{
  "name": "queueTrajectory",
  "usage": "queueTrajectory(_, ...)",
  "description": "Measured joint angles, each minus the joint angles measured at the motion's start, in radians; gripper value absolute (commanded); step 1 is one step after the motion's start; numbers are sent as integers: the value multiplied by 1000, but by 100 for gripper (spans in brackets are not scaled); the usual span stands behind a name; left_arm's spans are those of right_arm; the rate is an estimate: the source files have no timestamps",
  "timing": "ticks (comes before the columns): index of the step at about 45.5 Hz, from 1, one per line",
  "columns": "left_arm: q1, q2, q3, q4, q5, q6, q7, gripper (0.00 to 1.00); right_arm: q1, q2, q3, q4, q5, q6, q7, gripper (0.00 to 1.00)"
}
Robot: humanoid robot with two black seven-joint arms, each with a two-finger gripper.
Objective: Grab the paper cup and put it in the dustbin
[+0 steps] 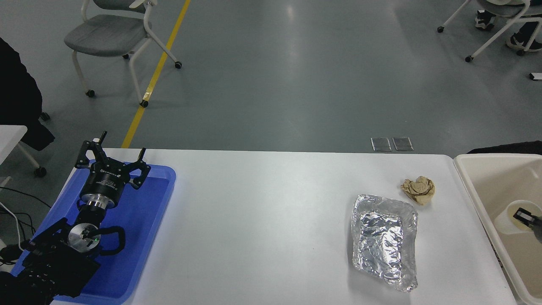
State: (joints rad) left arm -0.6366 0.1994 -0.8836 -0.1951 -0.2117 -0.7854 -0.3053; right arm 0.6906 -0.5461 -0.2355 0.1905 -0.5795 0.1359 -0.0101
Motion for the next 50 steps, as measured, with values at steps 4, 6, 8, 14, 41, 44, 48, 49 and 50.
queueTrajectory(4, 0, 0, 0, 0, 0, 0, 0, 100, 16, 0, -2, 2, 1, 0, 1, 100)
queueTrajectory(6, 0, 0, 0, 0, 0, 0, 0, 100, 28, -2, -7, 12, 0, 2, 1, 100)
queueTrajectory(8, 0, 0, 0, 0, 0, 0, 0, 100, 44, -6, -14, 23, -3, 4, 1, 100)
queueTrajectory(14, -1, -1, 0, 0, 0, 0, 0, 100, 148, -52, -81, 110, -7, 10, -3, 100)
queueTrajectory(41, -2, -3, 0, 0, 0, 0, 0, 100, 1071, -77, -673, 890, -3, 285, -41, 100)
queueTrajectory(44, -2, -2, 0, 0, 0, 0, 0, 100, 1143, -49, -704, 956, 10, 332, -41, 100)
queueTrajectory(48, -1, -1, 0, 0, 0, 0, 0, 100, 1238, -1, -743, 1038, 51, 405, -43, 100)
queueTrajectory(49, -1, -1, 0, 0, 0, 0, 0, 100, 1256, 9, -750, 1052, 61, 420, -43, 100)
queueTrajectory(50, -1, -1, 0, 0, 0, 0, 0, 100, 1272, 18, -756, 1066, 71, 434, -43, 100)
